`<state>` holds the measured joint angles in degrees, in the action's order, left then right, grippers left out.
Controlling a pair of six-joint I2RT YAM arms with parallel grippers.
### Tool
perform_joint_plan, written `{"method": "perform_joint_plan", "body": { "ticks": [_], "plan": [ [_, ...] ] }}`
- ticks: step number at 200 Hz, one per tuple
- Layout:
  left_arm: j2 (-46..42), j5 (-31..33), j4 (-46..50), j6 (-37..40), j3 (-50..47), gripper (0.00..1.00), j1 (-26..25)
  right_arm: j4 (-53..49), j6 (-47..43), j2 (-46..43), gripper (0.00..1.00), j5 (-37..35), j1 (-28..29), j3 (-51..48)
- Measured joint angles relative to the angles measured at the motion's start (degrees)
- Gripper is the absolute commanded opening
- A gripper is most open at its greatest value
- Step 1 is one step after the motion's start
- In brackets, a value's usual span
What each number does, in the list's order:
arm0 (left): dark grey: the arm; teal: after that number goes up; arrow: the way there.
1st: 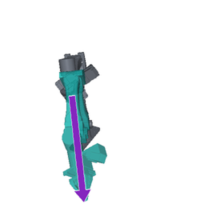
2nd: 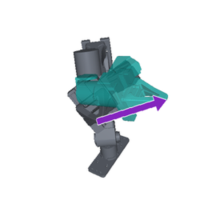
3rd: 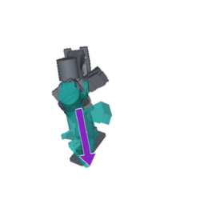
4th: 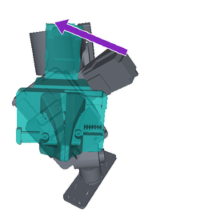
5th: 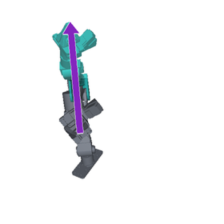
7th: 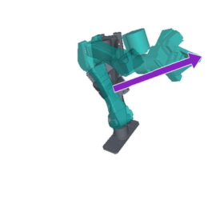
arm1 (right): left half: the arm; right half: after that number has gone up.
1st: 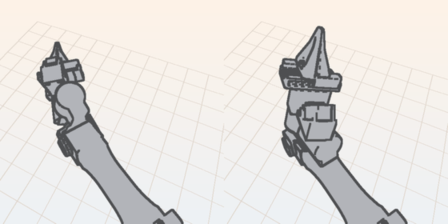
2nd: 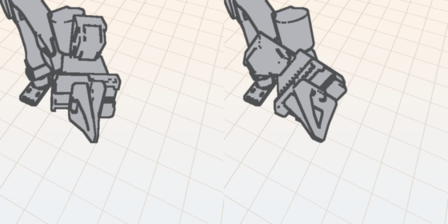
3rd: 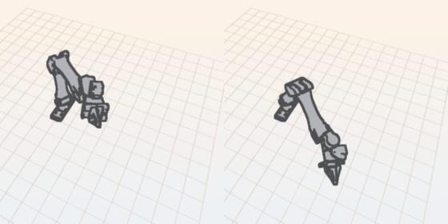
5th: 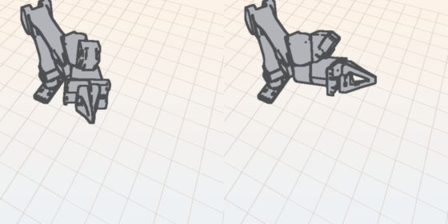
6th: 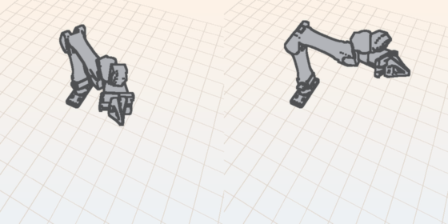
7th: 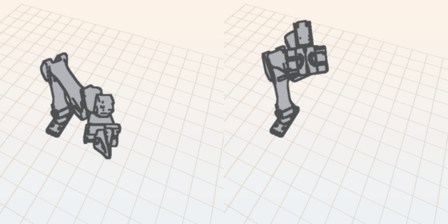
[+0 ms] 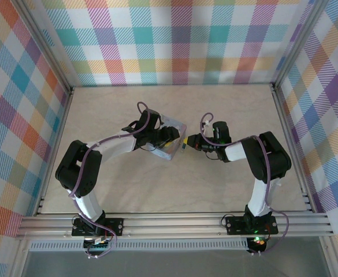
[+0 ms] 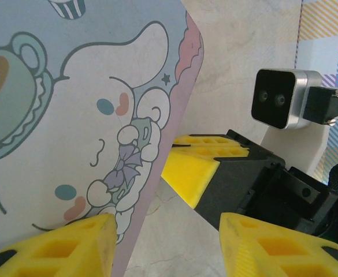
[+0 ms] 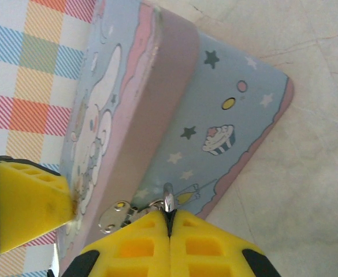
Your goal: Unlock a padlock with a key
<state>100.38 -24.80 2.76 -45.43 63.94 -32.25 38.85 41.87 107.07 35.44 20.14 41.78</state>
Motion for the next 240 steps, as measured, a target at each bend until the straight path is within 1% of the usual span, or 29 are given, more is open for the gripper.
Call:
{"method": "perform_joint_plan", "body": {
  "ticks": [47,72,90,144,200,220,240],
  "plan": [
    [-0.57,0.11,0.20,0.04,0.00,0.56,0.02,-3.21,-2.32,-3.67,0.00,-1.49,-0.68,-0.52],
    [-1.51,1.11,0.26,0.07,0.00,0.63,0.02,-5.38,-3.61,-6.67,0.00,-2.14,-1.05,-1.46],
    [-3.43,2.45,0.22,0.35,-0.07,0.66,0.13,-7.52,-4.50,-9.07,0.00,-2.89,-1.07,-1.99],
    [-12.17,6.91,-0.28,3.30,-0.72,0.71,1.55,-15.17,-7.93,-17.97,0.00,-5.09,-1.07,-2.73],
    [-22.16,13.60,-1.92,8.00,-7.52,0.79,4.31,-24.92,-10.73,-27.34,0.00,-6.60,-1.07,-2.75],
    [-26.21,16.79,-1.99,9.64,-10.01,0.85,5.09,-29.24,-11.61,-30.71,0.00,-7.21,-1.07,-2.75],
    [-30.49,20.26,-2.73,10.43,-12.90,0.94,6.27,-34.10,-12.85,-33.97,0.00,-8.20,-1.07,-2.71]
  ]
}}
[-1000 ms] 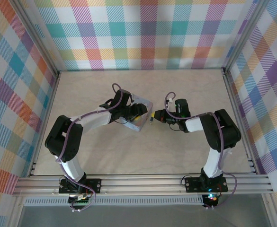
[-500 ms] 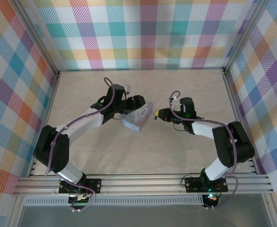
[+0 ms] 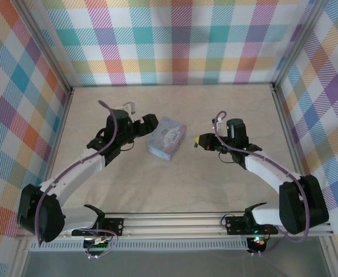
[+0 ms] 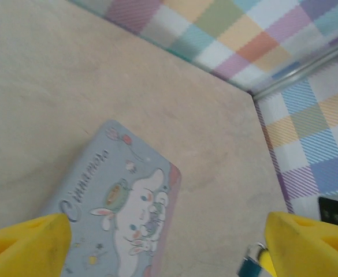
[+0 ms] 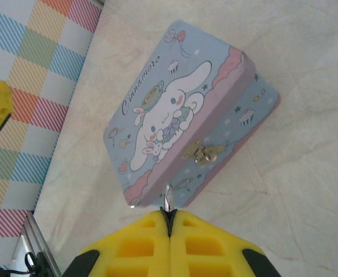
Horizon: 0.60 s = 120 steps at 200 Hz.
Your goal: Unlock a padlock with a key
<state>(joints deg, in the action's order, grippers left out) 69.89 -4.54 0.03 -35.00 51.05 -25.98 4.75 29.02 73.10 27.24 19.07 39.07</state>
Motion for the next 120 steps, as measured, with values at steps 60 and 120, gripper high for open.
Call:
{"method": "perform_joint_plan", "body": {
  "ticks": [60,120],
  "plan": [
    [-9.16,10.12,-0.02,0.35,-5.79,0.98,3.30,-13.53,-2.56,-7.45,0.00,-2.29,0.00,0.83],
    [-14.71,16.11,2.05,1.68,-8.13,0.99,4.76,-22.25,-3.52,-9.09,0.00,-3.26,0.00,0.92]
  ]
}}
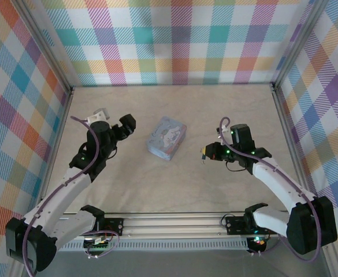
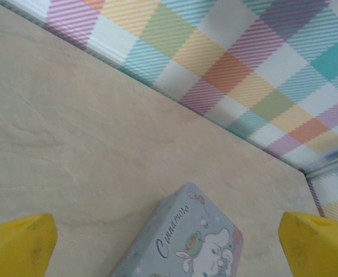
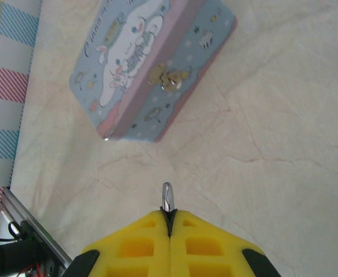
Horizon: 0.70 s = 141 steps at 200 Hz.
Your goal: Unlock a padlock with a key
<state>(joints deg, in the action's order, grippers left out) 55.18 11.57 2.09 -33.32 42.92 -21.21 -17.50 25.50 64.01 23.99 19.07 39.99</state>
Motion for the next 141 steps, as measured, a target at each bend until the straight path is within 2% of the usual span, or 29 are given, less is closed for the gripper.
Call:
{"method": "perform_joint_plan", "body": {
  "ticks": [82,141],
  "plan": [
    [-3.15,1.42,1.97,1.57,-1.70,0.99,0.15,-7.65,2.62,0.74,0.00,0.07,0.00,-0.20],
    [-2.45,1.38,2.34,2.97,-1.62,0.99,0.15,-10.01,5.18,0.00,0.00,-0.04,0.02,-4.74]
  ]
}}
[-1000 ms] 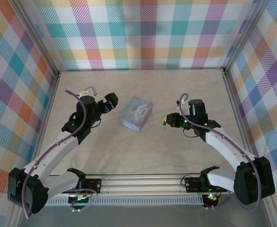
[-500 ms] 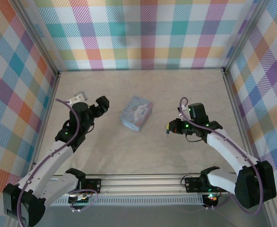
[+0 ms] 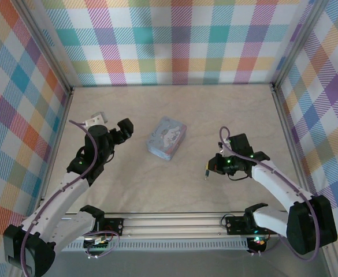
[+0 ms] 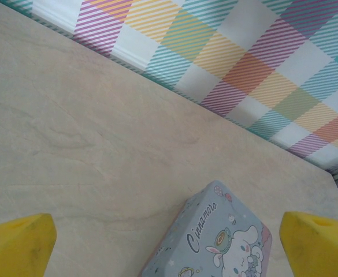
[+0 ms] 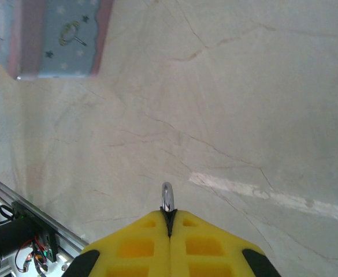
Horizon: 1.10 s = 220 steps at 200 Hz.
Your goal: Unlock a padlock with a key
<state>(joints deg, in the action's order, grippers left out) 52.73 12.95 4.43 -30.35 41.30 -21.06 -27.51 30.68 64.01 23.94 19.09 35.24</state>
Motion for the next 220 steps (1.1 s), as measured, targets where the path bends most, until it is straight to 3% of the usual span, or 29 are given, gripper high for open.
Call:
{"method": "perform_joint_plan", "body": {
  "ticks": [220],
  "plan": [
    [1.25,-1.31,1.51,-0.04,0.57,1.00,0.17,11.85,3.21,18.69,0.00,-1.88,4.96,-1.11]
  ]
}}
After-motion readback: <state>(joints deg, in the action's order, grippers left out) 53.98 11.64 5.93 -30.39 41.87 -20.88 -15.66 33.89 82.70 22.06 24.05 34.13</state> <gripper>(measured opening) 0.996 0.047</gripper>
